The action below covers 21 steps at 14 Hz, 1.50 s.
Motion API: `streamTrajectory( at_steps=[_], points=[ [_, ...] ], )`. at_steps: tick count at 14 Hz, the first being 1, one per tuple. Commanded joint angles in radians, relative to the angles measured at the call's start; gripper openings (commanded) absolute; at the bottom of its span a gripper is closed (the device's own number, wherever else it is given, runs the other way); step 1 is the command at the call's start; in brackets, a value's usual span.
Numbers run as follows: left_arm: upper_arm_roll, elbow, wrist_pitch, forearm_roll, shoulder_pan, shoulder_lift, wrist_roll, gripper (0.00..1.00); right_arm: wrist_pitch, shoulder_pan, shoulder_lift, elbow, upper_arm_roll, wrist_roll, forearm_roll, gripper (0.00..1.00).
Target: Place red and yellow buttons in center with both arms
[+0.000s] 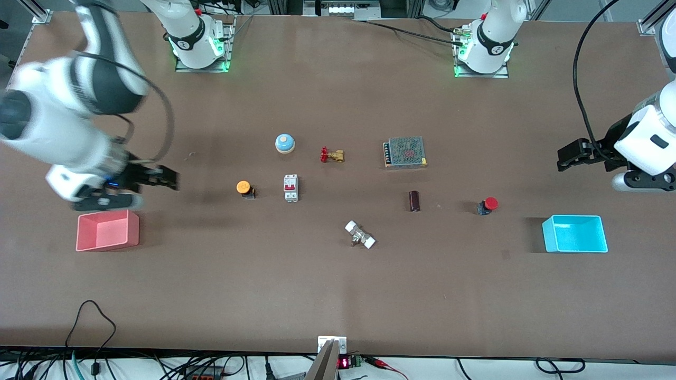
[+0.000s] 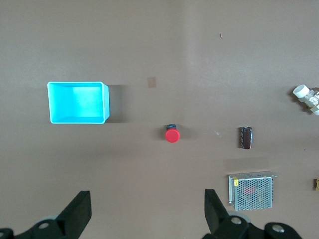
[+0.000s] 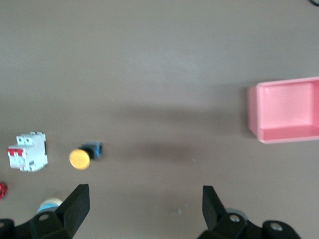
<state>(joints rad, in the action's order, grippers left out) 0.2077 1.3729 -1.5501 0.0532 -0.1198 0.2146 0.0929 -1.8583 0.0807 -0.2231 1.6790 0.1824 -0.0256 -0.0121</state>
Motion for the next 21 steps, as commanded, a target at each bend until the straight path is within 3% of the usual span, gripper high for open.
streamTrajectory(
  at_steps=[1,3,4,8,11,14,21],
  points=[
    [0.002,0.097,-0.036,-0.015,-0.008,-0.082,-0.007,1.00,0.211,0.001,0.007,-0.134,-0.067,0.068,-0.032,1.00],
    [0.005,0.280,-0.171,-0.029,-0.030,-0.196,-0.010,1.00,0.301,0.010,0.025,-0.209,-0.098,0.070,-0.025,1.00],
    [0.010,0.297,-0.173,-0.029,-0.037,-0.210,-0.010,1.00,0.313,0.016,0.043,-0.223,-0.104,0.066,-0.020,1.00],
    [0.013,0.250,-0.027,-0.030,-0.034,-0.201,-0.031,1.00,0.402,0.004,0.099,-0.211,-0.109,0.044,-0.025,1.00],
    [0.013,0.249,-0.027,-0.030,-0.037,-0.199,-0.053,1.00,0.377,-0.062,0.100,-0.213,-0.142,0.046,-0.025,1.00],
    [0.013,0.248,-0.025,-0.039,-0.037,-0.199,-0.051,1.00,0.376,-0.165,0.100,-0.216,-0.262,0.062,-0.020,1.00],
    [0.010,0.248,-0.024,-0.052,-0.038,-0.199,-0.050,1.00,0.352,-0.167,0.087,-0.220,-0.258,0.070,-0.014,1.00]
  ],
)
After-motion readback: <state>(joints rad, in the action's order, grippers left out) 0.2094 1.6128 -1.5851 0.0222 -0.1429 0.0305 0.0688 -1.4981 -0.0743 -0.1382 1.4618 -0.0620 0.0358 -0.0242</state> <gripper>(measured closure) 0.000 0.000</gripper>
